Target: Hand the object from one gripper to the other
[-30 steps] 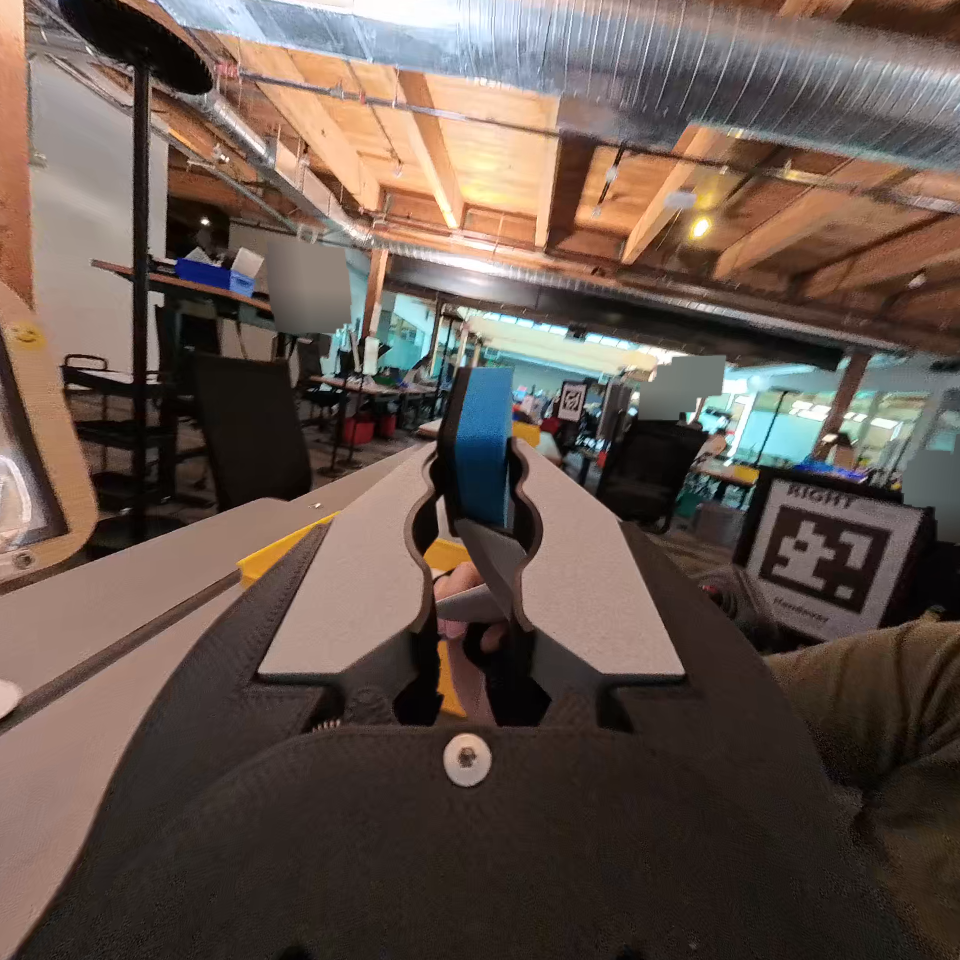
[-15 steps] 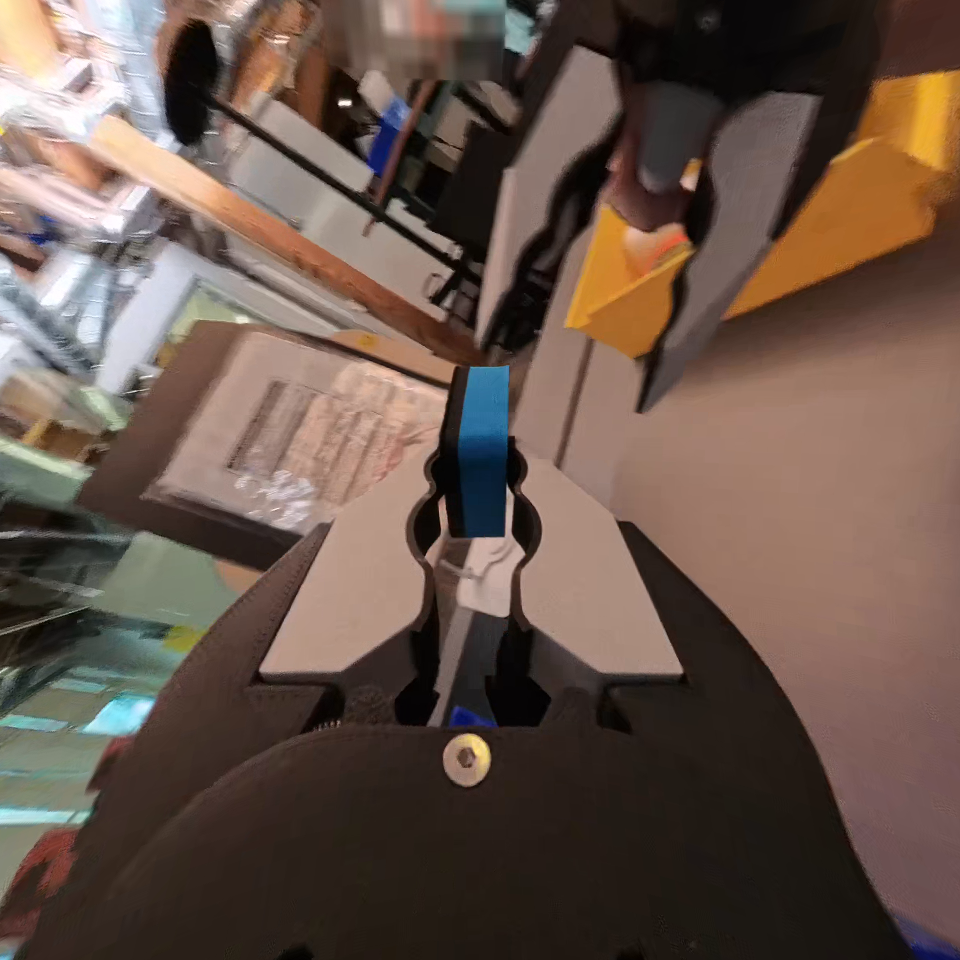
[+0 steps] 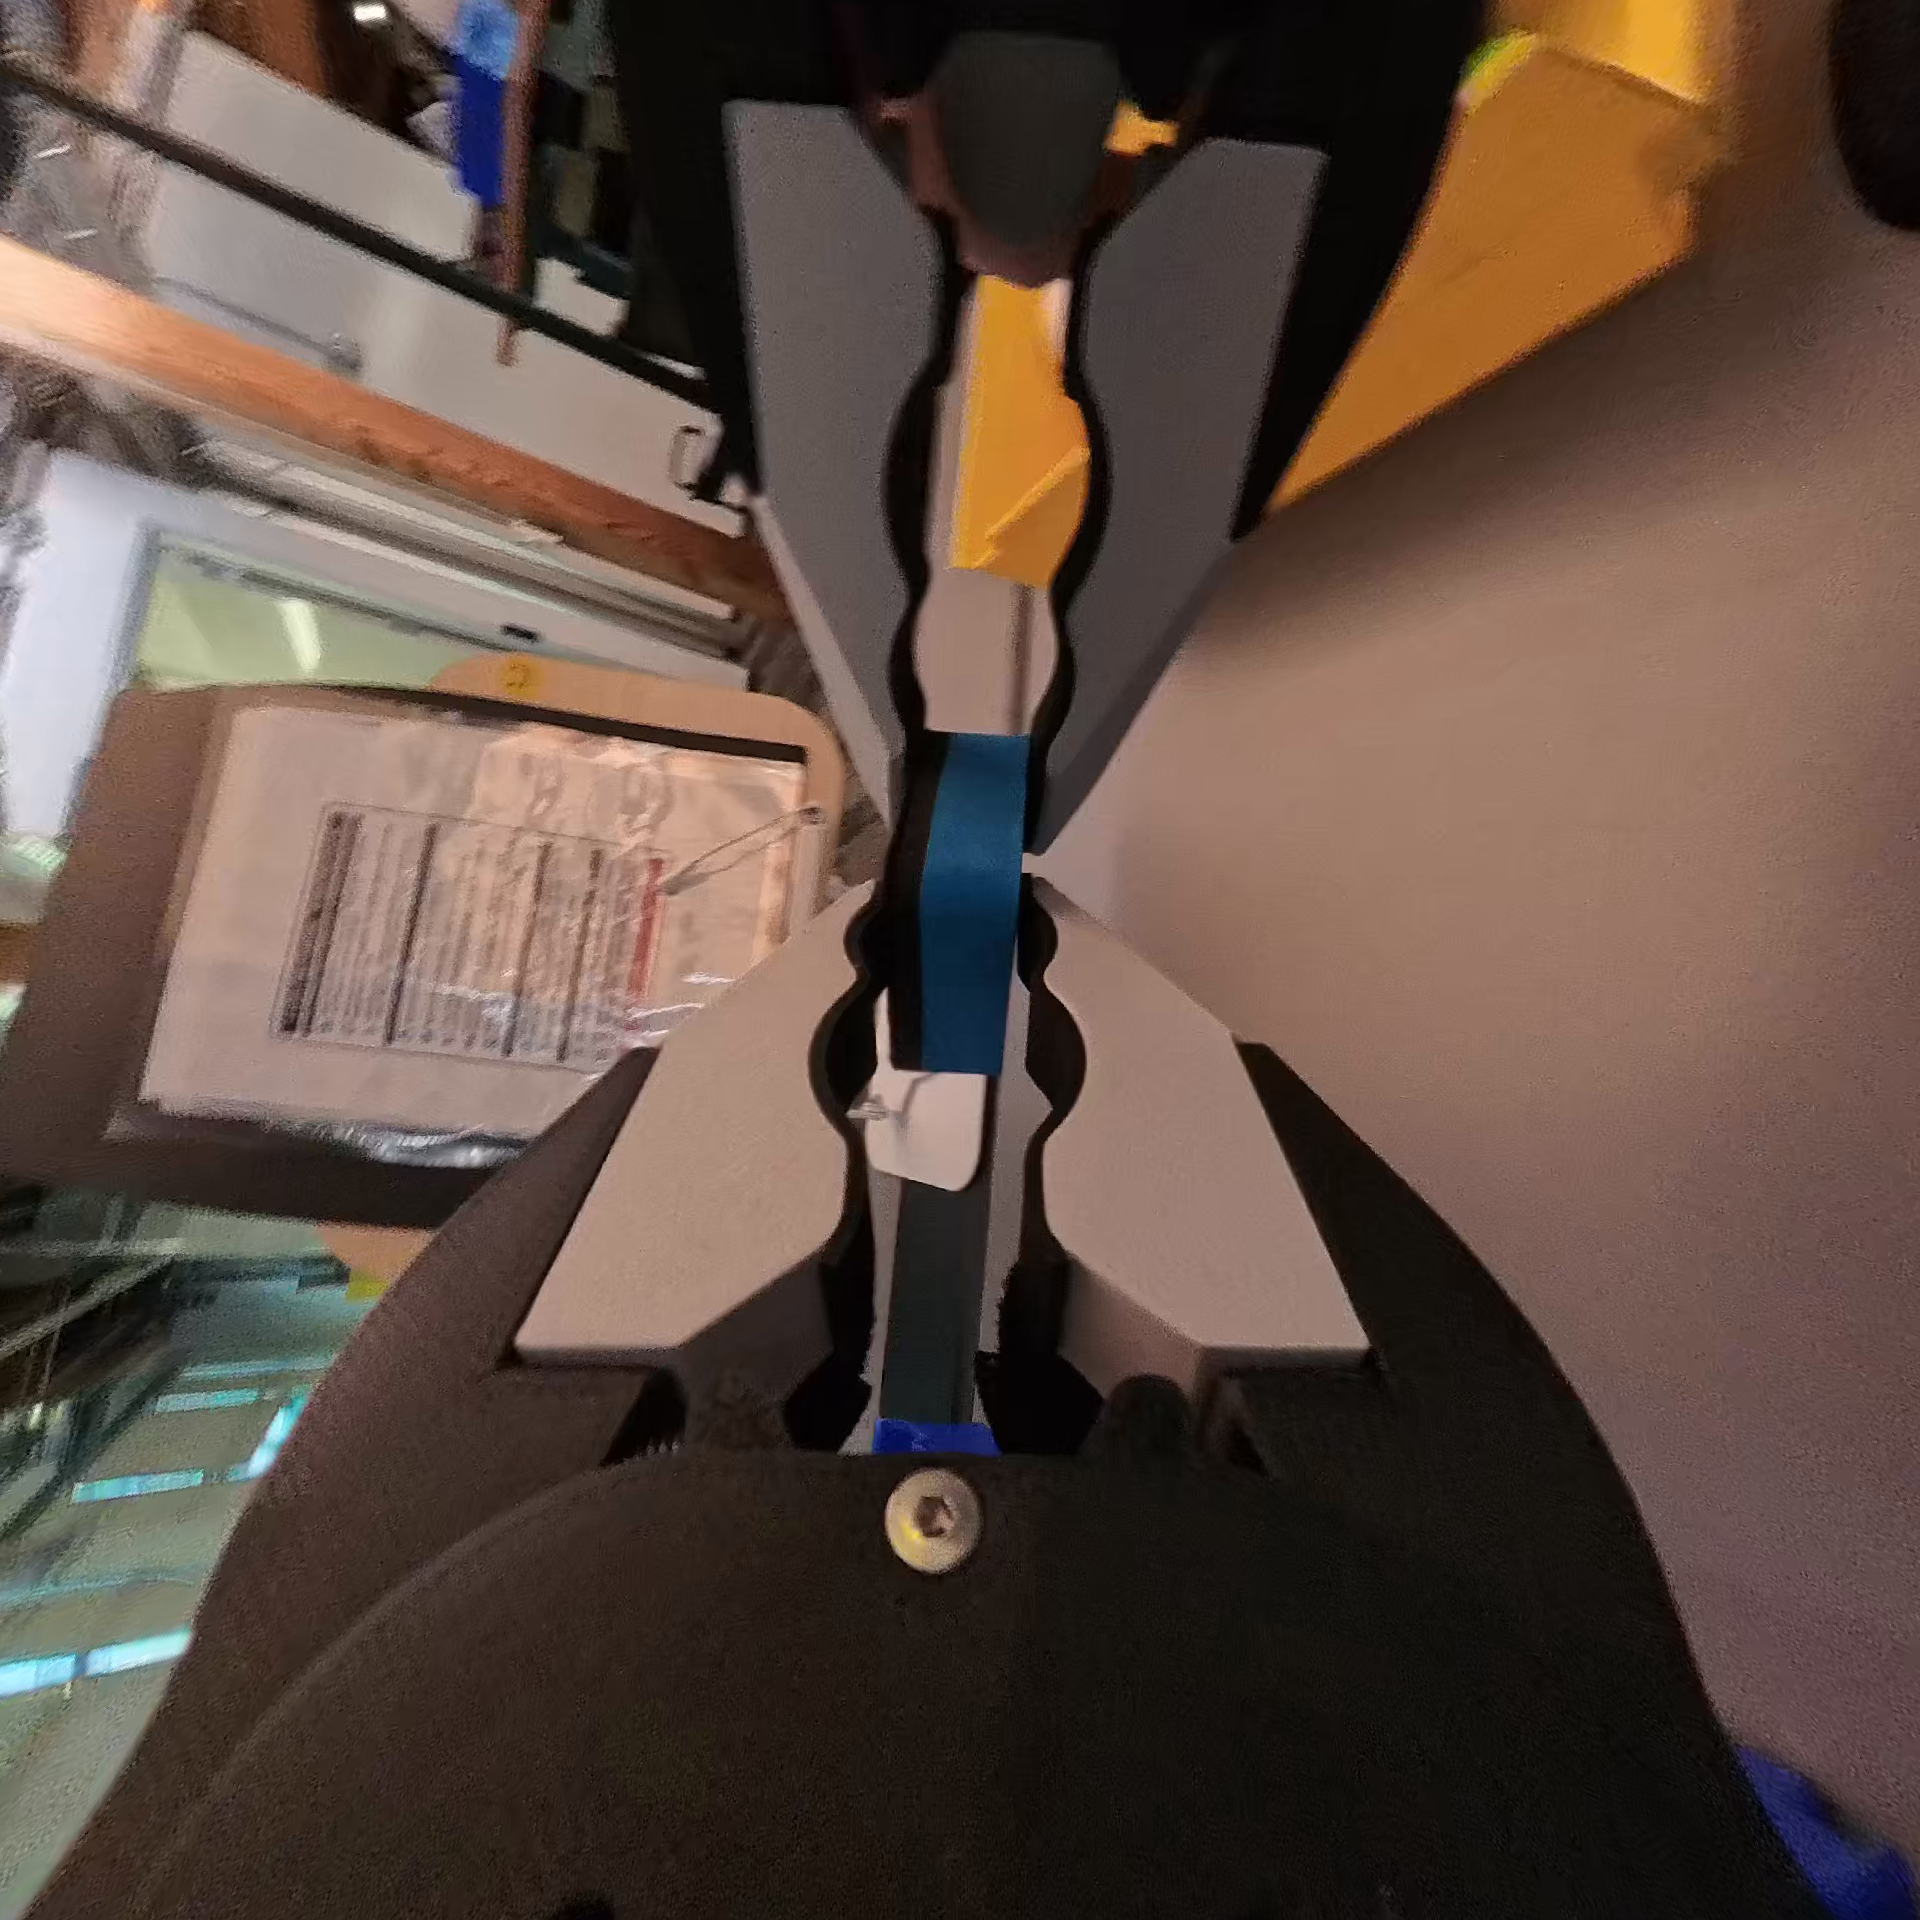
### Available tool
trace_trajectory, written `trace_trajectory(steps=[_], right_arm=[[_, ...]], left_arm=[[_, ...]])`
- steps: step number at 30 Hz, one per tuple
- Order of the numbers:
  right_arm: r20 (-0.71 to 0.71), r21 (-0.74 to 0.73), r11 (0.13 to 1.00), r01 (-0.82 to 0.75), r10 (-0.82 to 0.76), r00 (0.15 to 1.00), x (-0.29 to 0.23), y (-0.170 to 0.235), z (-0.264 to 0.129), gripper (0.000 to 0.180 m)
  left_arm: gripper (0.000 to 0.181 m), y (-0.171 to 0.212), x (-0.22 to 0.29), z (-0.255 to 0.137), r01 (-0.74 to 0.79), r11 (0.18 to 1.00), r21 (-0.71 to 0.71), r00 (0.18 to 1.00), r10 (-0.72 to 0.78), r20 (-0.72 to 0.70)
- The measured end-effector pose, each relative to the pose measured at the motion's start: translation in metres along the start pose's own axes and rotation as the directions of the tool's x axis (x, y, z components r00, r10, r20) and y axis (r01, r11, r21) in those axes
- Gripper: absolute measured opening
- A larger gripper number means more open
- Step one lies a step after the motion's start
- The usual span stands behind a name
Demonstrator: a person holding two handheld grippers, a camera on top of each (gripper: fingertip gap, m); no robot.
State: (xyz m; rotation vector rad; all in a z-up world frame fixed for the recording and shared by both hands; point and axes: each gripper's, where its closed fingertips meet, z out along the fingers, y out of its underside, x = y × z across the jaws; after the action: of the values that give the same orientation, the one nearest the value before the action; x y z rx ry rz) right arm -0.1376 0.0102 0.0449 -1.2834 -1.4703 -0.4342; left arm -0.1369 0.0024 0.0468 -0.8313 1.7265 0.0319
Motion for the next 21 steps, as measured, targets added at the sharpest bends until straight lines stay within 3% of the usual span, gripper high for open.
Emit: trace_trajectory(steps=[2,4,6,7,9,11,12,13,15,17,21], right_arm=[[-0.062,0.030,0.998,-0.057,0.059,0.996,0.017,0.001,-0.005,0.021],[-0.124,0.151,0.973,-0.177,0.196,0.973,0.040,0.000,-0.017,0.020],[-0.133,0.329,0.874,-0.358,0.418,0.899,0.067,0.002,-0.031,0.020],[-0.104,0.451,0.762,-0.465,0.563,0.820,0.084,0.004,-0.041,0.020],[0.204,0.642,0.356,-0.679,0.775,0.598,0.105,0.000,-0.063,0.020],[0.573,0.584,-0.060,-0.810,0.737,0.358,0.115,-0.003,-0.078,0.020],[0.674,0.491,-0.192,-0.850,0.702,0.231,0.115,0.002,-0.074,0.019],[0.746,0.389,-0.266,-0.882,0.653,0.133,0.111,0.003,-0.068,0.020],[0.837,0.237,-0.331,-0.913,0.547,0.019,0.102,-0.001,-0.062,0.020],[0.874,0.149,-0.387,-0.910,0.482,-0.061,0.100,-0.001,-0.059,0.019],[0.902,0.052,-0.441,-0.896,0.405,-0.147,0.094,-0.009,-0.053,0.019]], left_arm=[[0.038,-0.005,-0.023,-0.001,0.106,0.994,0.038,0.987,-0.109,0.119],[0.057,-0.013,-0.047,-0.010,0.261,0.955,0.140,0.945,-0.282,0.167],[0.060,-0.025,-0.071,-0.027,0.416,0.857,0.305,0.864,-0.477,0.162],[0.053,-0.028,-0.085,-0.037,0.487,0.780,0.394,0.804,-0.576,0.146],[0.049,-0.040,-0.096,-0.053,0.599,0.590,0.542,0.706,-0.708,-0.011],[0.064,-0.048,-0.099,-0.063,0.645,0.465,0.607,0.665,-0.733,-0.144],[0.077,-0.046,-0.101,-0.062,0.628,0.481,0.612,0.672,-0.732,-0.114],[0.081,-0.045,-0.100,-0.060,0.582,0.542,0.606,0.707,-0.706,-0.047],[0.084,-0.045,-0.092,-0.055,0.456,0.693,0.558,0.796,-0.598,0.092],[0.082,-0.043,-0.088,-0.049,0.360,0.803,0.476,0.837,-0.503,0.216],[0.088,-0.045,-0.086,-0.035,0.288,0.870,0.401,0.844,-0.428,0.324]])
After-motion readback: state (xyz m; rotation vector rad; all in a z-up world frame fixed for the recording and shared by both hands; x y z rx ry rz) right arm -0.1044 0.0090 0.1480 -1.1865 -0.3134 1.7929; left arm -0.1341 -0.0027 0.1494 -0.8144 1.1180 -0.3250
